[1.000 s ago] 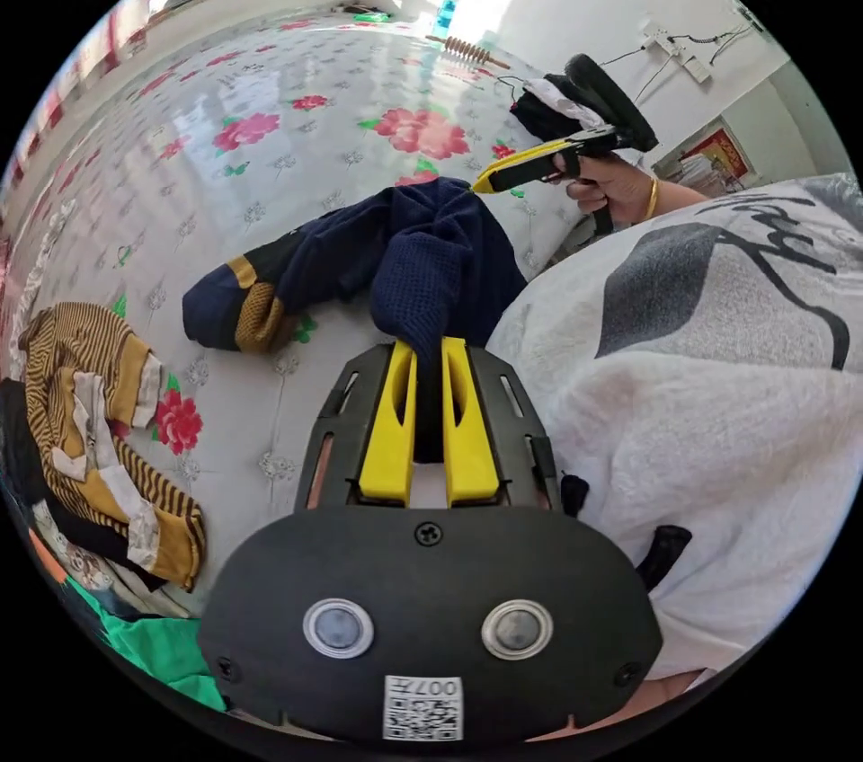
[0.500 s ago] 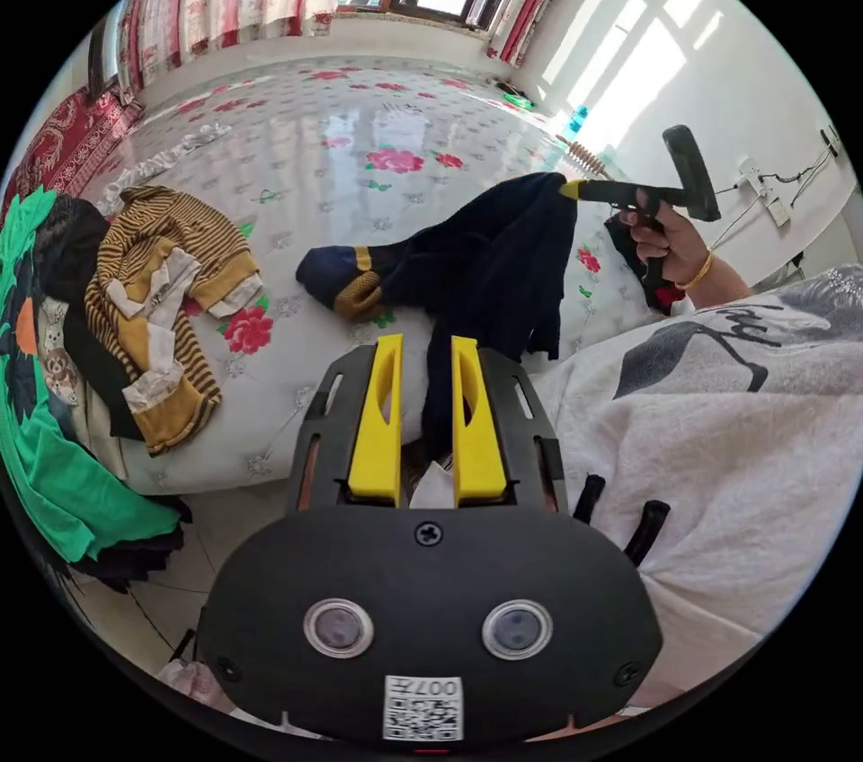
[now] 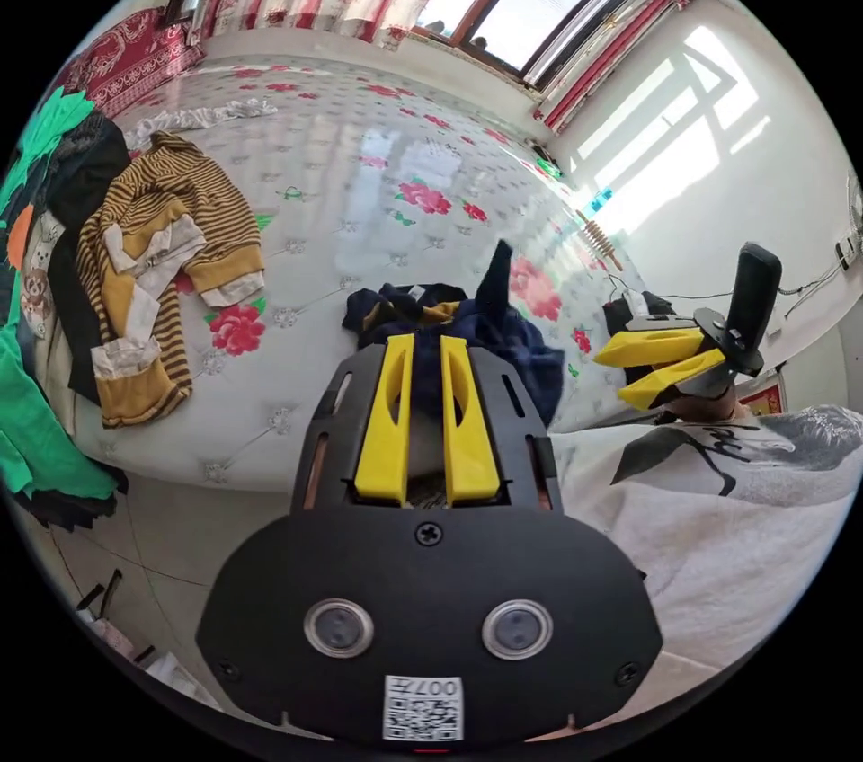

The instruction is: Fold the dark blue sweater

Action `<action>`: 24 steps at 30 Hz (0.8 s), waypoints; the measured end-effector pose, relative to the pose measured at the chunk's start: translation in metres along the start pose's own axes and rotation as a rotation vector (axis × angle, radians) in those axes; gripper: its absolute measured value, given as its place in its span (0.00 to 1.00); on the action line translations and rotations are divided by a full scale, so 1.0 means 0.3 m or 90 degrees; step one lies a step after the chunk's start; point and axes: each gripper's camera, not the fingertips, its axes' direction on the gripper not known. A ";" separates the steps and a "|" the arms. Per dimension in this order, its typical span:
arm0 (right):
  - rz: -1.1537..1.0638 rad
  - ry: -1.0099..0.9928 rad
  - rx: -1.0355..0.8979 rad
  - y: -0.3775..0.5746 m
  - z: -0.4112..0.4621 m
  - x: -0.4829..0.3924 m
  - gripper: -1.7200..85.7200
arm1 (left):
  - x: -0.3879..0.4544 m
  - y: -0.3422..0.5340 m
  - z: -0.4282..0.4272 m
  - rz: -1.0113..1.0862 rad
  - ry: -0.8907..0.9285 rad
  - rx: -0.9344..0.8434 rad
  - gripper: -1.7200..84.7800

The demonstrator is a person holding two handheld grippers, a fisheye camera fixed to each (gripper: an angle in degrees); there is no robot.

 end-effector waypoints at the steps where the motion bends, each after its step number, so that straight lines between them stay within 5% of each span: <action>1: 0.021 0.033 -0.005 0.013 -0.005 0.030 0.10 | -0.026 0.004 0.008 -0.007 -0.004 -0.012 0.08; 13: 0.276 0.171 -0.072 0.062 0.092 0.477 0.11 | -0.161 -0.107 0.156 -0.037 0.035 -0.077 0.12; 17: 0.311 0.088 -0.244 0.076 0.332 0.542 0.06 | -0.167 -0.203 0.228 -0.017 0.065 -0.099 0.15; 24: 0.210 -0.074 -0.328 0.076 0.277 0.498 0.03 | -0.205 -0.390 0.458 -0.033 0.036 -0.187 0.19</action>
